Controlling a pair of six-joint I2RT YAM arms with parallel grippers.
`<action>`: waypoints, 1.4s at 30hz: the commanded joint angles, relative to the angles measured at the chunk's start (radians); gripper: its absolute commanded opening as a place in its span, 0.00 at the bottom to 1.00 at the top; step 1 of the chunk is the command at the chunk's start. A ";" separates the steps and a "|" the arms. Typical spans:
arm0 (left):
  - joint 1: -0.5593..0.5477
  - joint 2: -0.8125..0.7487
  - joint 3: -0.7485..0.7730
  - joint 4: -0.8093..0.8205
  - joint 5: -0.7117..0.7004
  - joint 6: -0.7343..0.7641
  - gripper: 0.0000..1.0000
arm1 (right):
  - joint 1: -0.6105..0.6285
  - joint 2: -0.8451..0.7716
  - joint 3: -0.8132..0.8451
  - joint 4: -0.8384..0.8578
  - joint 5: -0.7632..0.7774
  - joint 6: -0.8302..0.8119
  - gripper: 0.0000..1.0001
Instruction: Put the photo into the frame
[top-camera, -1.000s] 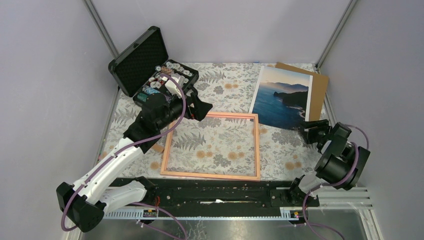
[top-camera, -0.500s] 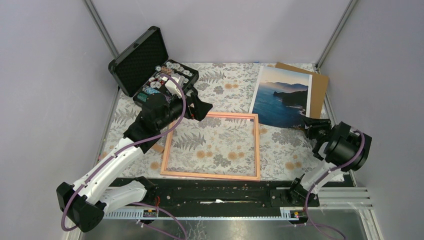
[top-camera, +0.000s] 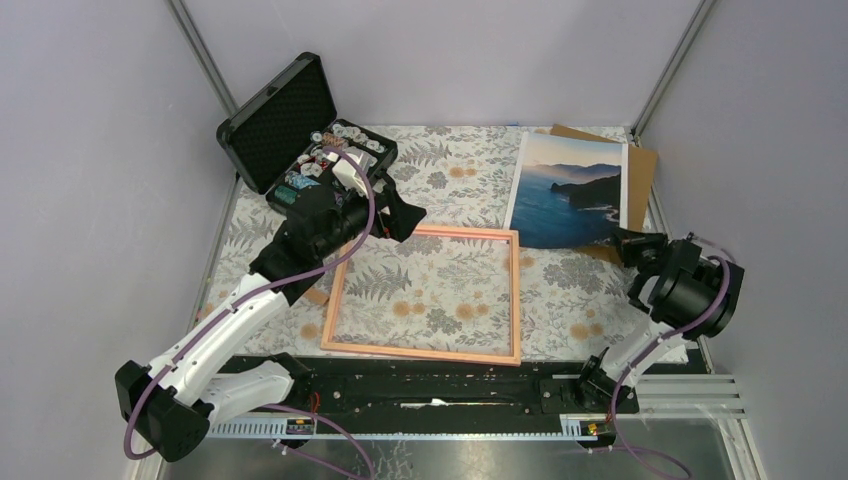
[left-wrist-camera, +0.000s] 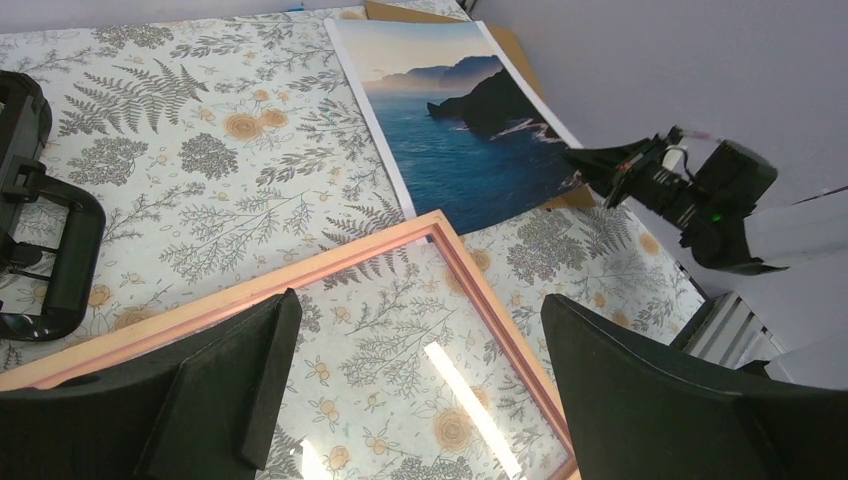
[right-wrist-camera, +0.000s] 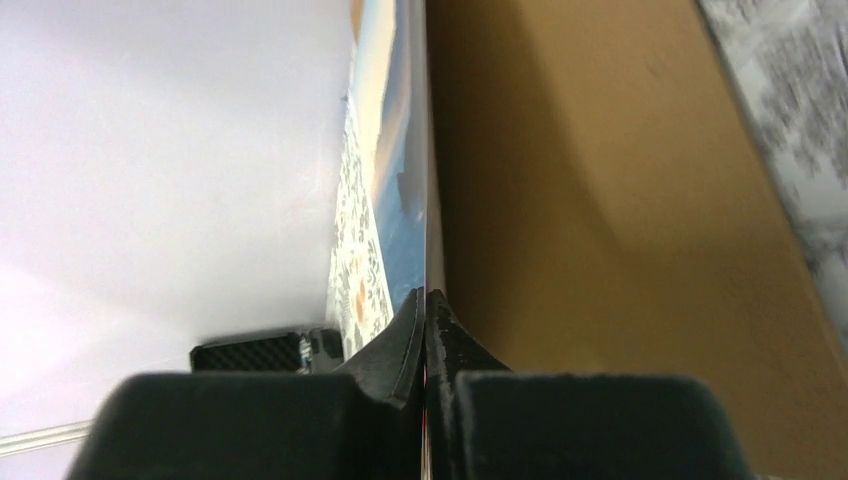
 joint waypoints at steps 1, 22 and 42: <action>0.002 -0.006 0.004 0.043 0.001 0.008 0.99 | -0.024 -0.136 0.105 -0.199 0.081 -0.181 0.00; 0.011 -0.005 0.004 0.047 0.014 -0.002 0.99 | 0.338 -0.465 0.905 -1.445 0.198 -0.672 0.00; 0.131 -0.117 0.024 -0.025 -0.260 0.059 0.98 | 1.154 -0.396 1.030 -1.758 0.749 -1.128 0.00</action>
